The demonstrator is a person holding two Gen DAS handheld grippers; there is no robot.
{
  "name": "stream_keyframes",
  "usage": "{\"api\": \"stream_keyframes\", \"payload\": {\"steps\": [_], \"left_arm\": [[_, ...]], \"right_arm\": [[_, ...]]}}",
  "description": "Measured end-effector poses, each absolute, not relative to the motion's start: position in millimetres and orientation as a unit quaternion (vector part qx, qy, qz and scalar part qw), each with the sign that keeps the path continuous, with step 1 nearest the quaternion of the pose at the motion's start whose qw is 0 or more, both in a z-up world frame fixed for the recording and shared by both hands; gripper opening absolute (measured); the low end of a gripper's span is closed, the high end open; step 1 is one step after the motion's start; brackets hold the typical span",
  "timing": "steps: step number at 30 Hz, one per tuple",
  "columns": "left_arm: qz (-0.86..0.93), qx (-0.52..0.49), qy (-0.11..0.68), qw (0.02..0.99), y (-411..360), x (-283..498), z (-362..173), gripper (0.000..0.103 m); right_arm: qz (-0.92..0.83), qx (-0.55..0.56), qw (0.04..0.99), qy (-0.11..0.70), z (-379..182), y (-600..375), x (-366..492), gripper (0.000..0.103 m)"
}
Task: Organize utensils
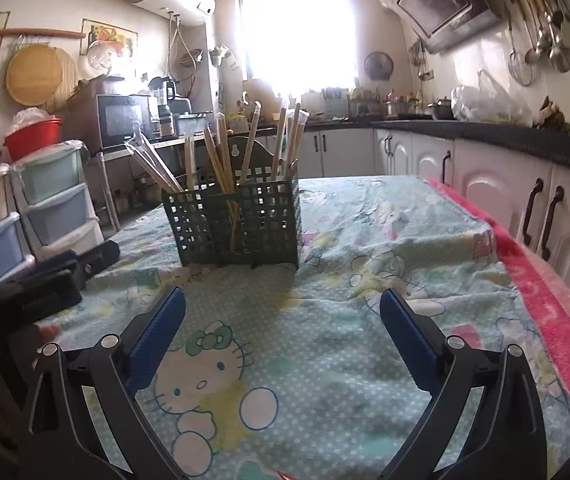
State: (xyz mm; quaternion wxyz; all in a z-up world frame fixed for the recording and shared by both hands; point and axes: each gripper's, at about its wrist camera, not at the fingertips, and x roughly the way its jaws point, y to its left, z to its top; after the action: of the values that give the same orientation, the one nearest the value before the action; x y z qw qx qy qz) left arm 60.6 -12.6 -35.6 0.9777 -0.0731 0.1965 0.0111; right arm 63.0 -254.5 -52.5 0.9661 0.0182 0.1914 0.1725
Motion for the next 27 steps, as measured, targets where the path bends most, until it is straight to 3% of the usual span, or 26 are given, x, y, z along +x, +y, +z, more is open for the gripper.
{"api": "stream_keyframes", "payload": {"steps": [27], "left_arm": [[0.001,-0.072,0.191,0.979,-12.7,58.5,-35.0,0.092]], "right_arm": [[0.149,0.027,0.975,0.164,-50.9,-259.4,54.9,0.096]]}}
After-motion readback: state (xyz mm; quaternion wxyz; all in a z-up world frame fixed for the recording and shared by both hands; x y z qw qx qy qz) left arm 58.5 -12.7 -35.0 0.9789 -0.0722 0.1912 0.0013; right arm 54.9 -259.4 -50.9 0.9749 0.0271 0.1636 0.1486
